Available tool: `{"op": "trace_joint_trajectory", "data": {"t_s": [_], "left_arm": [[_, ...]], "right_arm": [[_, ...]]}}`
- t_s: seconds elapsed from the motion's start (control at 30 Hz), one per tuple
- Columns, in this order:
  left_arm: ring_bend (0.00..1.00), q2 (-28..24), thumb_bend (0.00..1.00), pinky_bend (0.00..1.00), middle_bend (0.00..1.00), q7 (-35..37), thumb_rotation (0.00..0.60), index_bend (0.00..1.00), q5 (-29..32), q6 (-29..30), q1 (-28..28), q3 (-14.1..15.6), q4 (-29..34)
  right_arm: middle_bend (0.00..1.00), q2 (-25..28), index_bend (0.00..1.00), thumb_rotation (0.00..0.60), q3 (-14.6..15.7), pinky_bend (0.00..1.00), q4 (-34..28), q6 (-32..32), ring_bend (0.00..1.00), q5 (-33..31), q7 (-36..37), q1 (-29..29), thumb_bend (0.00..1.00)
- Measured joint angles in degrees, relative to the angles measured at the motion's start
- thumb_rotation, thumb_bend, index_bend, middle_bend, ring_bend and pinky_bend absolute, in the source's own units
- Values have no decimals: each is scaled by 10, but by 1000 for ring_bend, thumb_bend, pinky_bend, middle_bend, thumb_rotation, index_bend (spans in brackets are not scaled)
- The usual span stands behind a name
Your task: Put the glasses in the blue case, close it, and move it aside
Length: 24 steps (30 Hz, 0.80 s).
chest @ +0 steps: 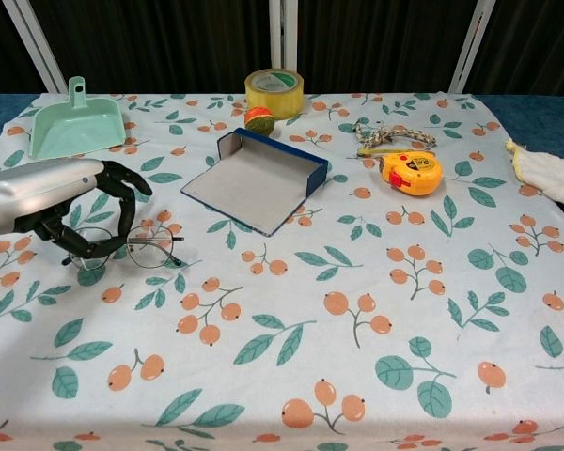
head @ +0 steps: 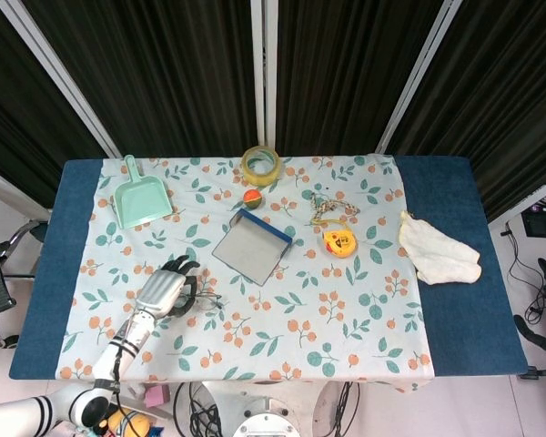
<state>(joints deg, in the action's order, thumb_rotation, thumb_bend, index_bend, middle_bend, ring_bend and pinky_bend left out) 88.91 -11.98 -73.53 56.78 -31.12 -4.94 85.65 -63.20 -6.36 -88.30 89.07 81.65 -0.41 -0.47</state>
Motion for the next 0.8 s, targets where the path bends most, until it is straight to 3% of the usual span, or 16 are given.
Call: {"op": "trace_joint_trajectory", "data": {"t_s": [0.2, 0.47, 0.8], "left_arm": [[64, -7, 486, 166, 176, -40, 600, 598, -18, -17, -36, -11, -2], [64, -6, 484, 166, 176, -79, 600, 595, -20, -82, -123, -51, -32], [64, 41, 482, 166, 176, 27, 600, 594, -93, -119, -202, -59, -168]], "right_arm": [[0, -1, 0, 600, 0, 0, 0, 1, 0, 1, 3, 0, 127], [0, 0, 0, 600, -3, 0, 1, 5, 0, -2, 9, -3, 128], [0, -1, 0, 600, -5, 0, 2, 1, 0, -7, 11, -2, 127]]}}
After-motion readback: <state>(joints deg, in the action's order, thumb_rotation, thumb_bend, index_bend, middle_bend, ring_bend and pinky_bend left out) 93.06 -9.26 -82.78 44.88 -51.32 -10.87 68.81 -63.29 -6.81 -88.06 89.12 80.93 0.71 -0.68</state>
